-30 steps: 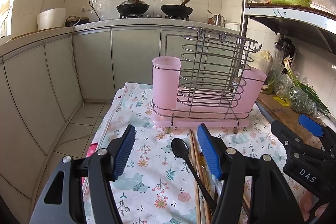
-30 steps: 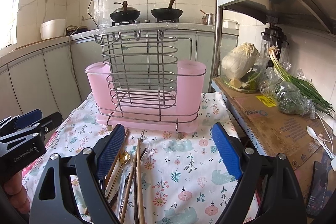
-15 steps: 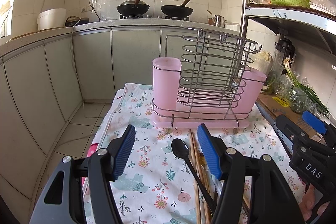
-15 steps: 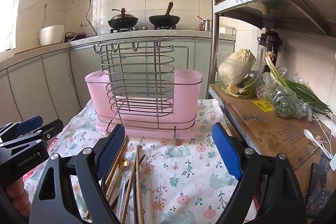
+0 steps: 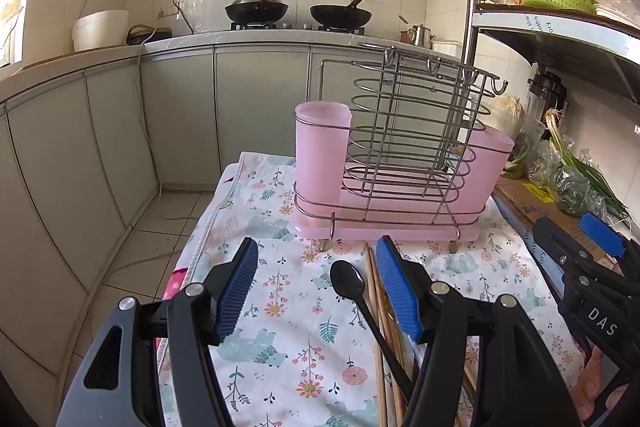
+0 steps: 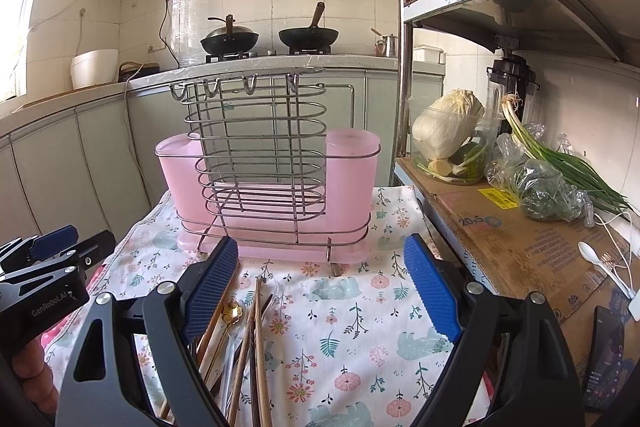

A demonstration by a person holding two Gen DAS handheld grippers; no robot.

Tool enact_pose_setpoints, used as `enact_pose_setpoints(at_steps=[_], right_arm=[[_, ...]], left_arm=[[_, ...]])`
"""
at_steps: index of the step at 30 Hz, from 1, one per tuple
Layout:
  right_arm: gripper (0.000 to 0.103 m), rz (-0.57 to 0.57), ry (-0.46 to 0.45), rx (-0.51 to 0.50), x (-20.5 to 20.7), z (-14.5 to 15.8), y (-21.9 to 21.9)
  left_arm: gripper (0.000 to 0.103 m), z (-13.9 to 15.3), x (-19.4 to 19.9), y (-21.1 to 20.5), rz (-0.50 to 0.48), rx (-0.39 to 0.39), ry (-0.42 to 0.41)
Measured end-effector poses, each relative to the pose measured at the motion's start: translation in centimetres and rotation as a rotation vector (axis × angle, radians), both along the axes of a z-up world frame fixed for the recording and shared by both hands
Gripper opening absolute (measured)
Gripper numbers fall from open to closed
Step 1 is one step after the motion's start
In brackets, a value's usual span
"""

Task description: Organize utensils

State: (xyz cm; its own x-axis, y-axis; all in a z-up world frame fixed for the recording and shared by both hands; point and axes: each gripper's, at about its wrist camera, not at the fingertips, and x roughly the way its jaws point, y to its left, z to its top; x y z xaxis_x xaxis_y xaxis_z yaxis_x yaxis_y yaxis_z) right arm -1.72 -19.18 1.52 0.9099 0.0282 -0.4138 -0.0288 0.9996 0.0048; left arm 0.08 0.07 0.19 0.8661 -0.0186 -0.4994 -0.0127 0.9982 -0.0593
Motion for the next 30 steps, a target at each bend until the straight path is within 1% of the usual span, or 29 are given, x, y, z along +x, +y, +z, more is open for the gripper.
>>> enact_pose_setpoints(at_steps=[15,30], right_arm=[[0.086,-0.004,0.076,0.016,1.6,-2.1,-0.2],[0.086,0.006,0.123,0.013,2.9,-3.4,-0.1]], left_arm=[[0.061,-2.1,1.8,0.3,0.004,-0.005,0.066],[0.061,-3.9,3.4,0.5,0.011,-0.012,0.119]])
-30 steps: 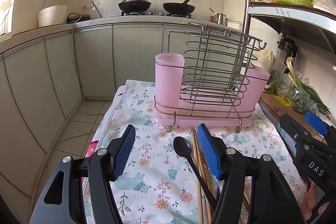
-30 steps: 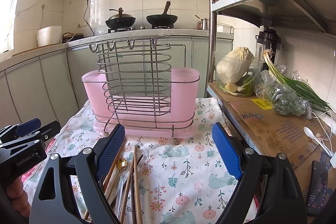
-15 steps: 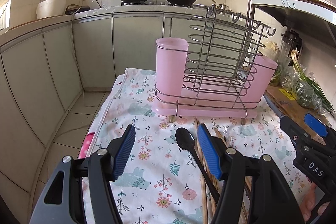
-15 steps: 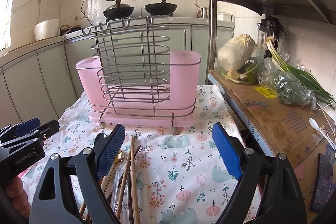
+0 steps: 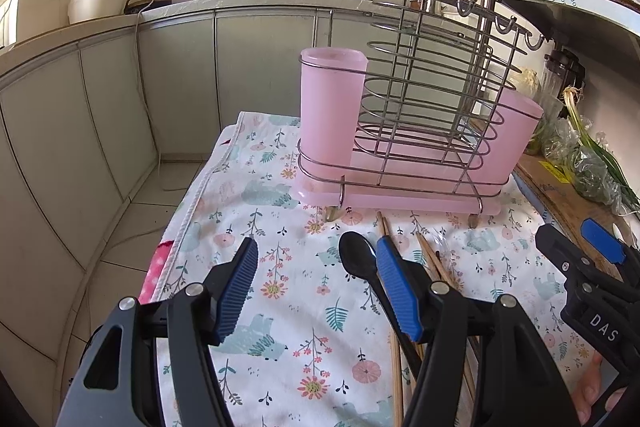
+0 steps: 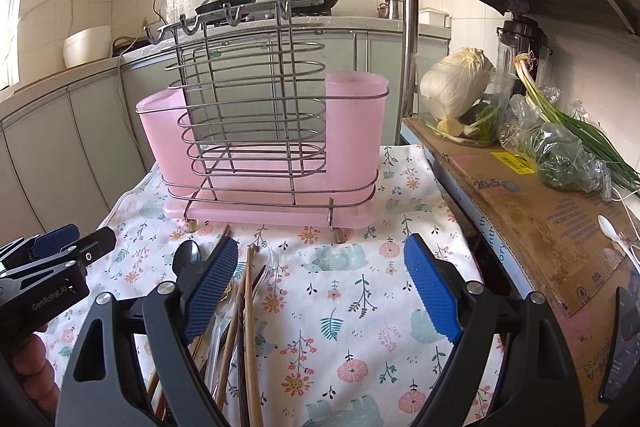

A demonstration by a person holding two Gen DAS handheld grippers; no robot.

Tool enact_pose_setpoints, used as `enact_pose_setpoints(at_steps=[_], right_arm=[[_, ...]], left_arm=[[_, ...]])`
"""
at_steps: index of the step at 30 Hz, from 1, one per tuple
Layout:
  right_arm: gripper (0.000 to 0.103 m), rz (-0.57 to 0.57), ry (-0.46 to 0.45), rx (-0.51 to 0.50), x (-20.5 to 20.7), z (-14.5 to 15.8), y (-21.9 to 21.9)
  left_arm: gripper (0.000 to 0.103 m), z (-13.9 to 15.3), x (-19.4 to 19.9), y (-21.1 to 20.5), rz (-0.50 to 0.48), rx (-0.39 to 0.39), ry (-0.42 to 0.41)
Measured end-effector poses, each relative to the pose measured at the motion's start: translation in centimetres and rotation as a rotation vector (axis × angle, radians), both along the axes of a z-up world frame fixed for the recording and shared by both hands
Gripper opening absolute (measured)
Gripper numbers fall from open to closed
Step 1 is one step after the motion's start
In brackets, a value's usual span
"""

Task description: Organize utensils

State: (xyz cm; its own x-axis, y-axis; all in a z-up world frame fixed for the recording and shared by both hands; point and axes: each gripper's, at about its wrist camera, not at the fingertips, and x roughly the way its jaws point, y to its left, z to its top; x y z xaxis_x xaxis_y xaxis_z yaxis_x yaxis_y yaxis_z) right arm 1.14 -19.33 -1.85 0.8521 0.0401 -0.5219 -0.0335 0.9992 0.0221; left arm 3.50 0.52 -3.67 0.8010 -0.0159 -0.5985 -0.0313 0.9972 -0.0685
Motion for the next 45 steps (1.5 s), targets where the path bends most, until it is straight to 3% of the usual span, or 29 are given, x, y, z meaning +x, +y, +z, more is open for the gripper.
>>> enact_pose_setpoints(at_steps=[7,13,17,24,28,34,42,45], right_arm=[[0.085,0.01,0.026,0.008,0.5,-0.6,-0.1],[0.07,0.03,0.092,0.044,1.4,-1.1,-0.4],[0.061,0.046,0.139,0.068,2.0,-1.7,-0.5],[0.052,0.083,0.2,0.104,2.6,-2.5,-0.4],[0.05,0.096,0.221,0.112,2.8,-2.8,-0.5],[0.042,0.113,0.264,0.145,3.3,-3.6,-1.0],[0.041,0.14,0.326,0.209,3.9,-4.4,-1.5],[0.041,0.16,0.366,0.25,4.3,-4.8,-1.3]], left_arm=[[0.061,-0.8,0.8,0.0,-0.002,-0.004,0.037],[0.059,-1.3,1.5,0.5,-0.013,-0.023,0.058],[0.05,-1.6,2.0,0.7,-0.052,-0.038,0.092],[0.037,-2.9,3.7,0.9,-0.129,-0.169,0.238],[0.036,-4.2,5.0,0.3,-0.164,-0.242,0.332],[0.035,-6.3,7.2,-1.3,-0.189,-0.266,0.427],[0.004,-7.8,8.7,-1.5,-0.212,-0.352,0.466],[0.003,-7.3,8.6,-0.9,-0.225,-0.364,0.453]])
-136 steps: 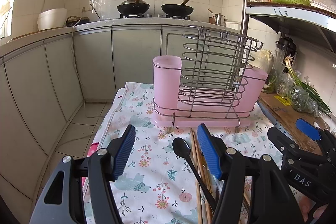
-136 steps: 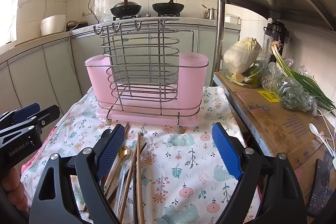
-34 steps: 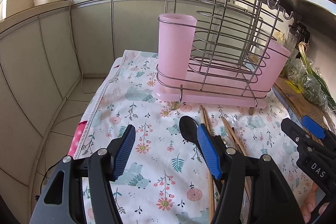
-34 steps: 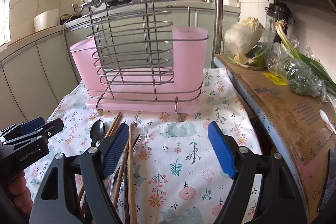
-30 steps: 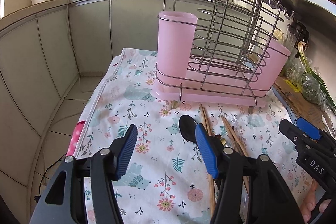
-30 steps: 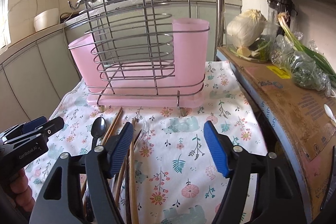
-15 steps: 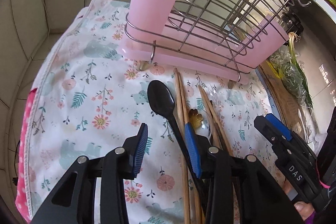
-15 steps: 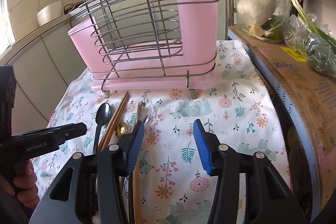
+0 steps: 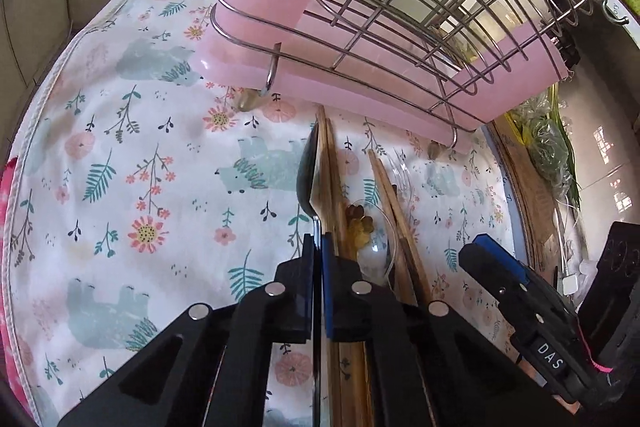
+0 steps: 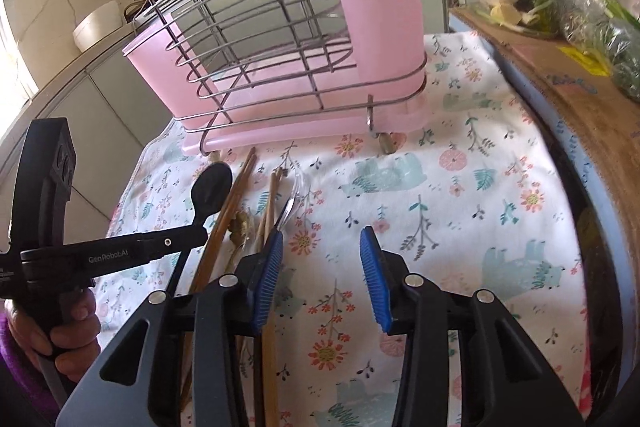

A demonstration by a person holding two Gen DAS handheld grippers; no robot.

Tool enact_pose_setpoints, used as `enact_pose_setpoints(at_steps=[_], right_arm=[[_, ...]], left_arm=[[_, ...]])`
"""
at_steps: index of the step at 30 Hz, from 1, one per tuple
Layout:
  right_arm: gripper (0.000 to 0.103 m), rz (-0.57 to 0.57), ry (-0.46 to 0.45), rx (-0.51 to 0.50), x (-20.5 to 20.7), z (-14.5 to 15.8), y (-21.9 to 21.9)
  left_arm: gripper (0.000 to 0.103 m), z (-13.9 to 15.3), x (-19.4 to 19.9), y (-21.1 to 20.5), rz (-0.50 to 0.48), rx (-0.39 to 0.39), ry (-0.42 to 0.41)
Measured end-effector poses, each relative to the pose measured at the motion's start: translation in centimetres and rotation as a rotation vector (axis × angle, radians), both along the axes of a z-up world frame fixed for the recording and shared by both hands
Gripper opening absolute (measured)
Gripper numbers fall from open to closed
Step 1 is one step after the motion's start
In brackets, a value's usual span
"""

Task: Organize utensils
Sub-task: 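Lower left tool and grasp black spoon while right tool grasps a wooden chopstick, then hold the black spoon in left tool while right tool holds the chopstick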

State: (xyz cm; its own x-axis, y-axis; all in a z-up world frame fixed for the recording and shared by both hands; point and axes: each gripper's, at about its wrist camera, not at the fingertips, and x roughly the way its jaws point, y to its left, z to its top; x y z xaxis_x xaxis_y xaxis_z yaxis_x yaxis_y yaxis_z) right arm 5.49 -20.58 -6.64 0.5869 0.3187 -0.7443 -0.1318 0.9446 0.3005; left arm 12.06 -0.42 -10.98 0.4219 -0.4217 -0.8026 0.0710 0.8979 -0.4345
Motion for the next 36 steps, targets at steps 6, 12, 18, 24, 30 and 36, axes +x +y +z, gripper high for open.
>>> enact_pose_setpoints(at_steps=[6,12,18,24,30,36], right_arm=[[0.04,0.037,0.065,0.043,1.1,-0.6,1.0],[0.025,0.074,0.155,0.112,3.0,-2.0,2.1],[0.01,0.084,0.196,0.178,3.5,-2.8,2.5],[0.007,0.038,0.138,0.157,2.2,-1.5,0.9],[0.007,-0.067,0.08,0.015,1.4,-0.4,-0.8],[0.007,-0.094,0.12,-0.138,2.3,-1.6,-0.1]], left_arm=[[0.003,1.5,-1.0,2.0,0.002,0.003,-0.046],[0.003,1.4,-1.8,3.6,0.02,0.003,-0.05],[0.003,1.1,-2.1,4.2,0.041,-0.006,-0.054],[0.003,1.6,-2.6,4.5,0.047,0.013,-0.075],[0.003,0.9,-2.2,3.9,0.052,0.083,-0.037],[0.003,0.3,-1.6,3.0,0.021,0.168,-0.01]])
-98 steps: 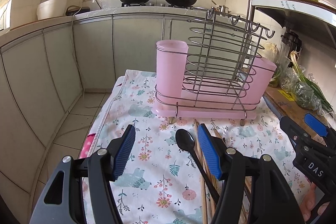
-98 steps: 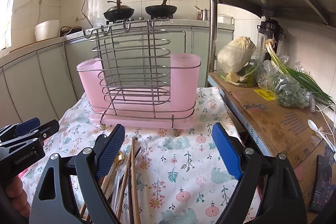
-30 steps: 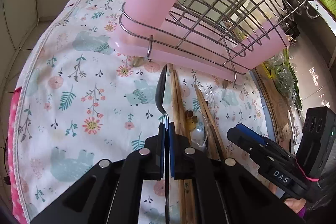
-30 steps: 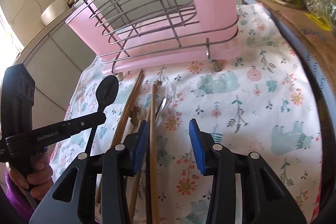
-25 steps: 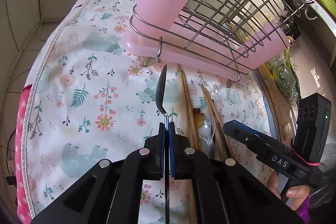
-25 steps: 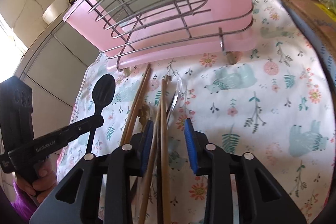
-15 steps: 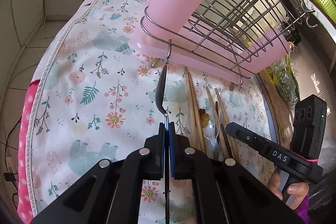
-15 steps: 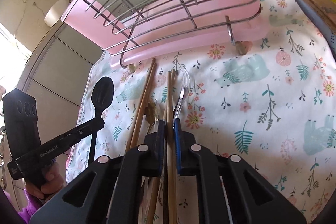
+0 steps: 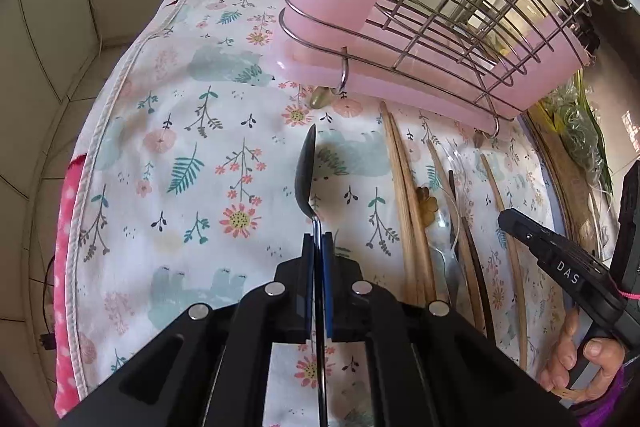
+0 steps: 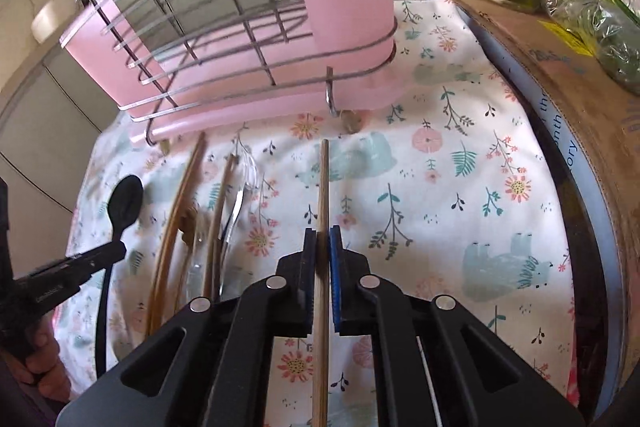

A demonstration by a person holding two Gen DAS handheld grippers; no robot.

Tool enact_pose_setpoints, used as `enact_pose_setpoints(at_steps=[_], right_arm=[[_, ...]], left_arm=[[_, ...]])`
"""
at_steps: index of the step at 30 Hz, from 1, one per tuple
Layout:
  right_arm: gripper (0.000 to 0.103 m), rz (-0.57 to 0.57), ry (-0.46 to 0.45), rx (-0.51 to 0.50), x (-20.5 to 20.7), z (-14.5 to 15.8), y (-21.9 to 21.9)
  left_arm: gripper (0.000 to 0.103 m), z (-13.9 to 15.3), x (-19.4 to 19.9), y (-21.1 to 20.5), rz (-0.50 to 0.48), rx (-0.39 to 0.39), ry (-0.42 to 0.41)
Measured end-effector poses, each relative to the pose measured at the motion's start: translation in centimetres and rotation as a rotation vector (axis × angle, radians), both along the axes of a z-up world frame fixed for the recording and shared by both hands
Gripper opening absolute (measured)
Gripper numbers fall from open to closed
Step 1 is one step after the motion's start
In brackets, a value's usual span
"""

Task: Organize utensils
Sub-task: 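Hold the black spoon in left tool while right tool holds the chopstick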

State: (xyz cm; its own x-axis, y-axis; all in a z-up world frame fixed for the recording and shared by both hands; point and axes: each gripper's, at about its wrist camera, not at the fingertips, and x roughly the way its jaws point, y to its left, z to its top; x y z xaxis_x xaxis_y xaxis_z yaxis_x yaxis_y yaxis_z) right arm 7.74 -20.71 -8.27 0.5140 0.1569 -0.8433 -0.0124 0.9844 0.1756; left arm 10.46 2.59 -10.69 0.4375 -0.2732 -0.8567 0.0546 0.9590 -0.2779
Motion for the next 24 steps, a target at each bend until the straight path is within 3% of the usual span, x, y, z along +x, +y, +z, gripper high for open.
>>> enact_pose_setpoints(at_steps=[7,24], right_arm=[[0.007,0.021,0.026,-0.086,0.5,-0.7,1.4],[0.007,0.024,0.009,-0.083,0.9,-1.1,1.8]], left_arm=[[0.004,-0.5,0.7,-0.5,-0.01,0.034,0.049],[0.004,-0.6,1.2,-1.2,-0.015,0.076,0.057]])
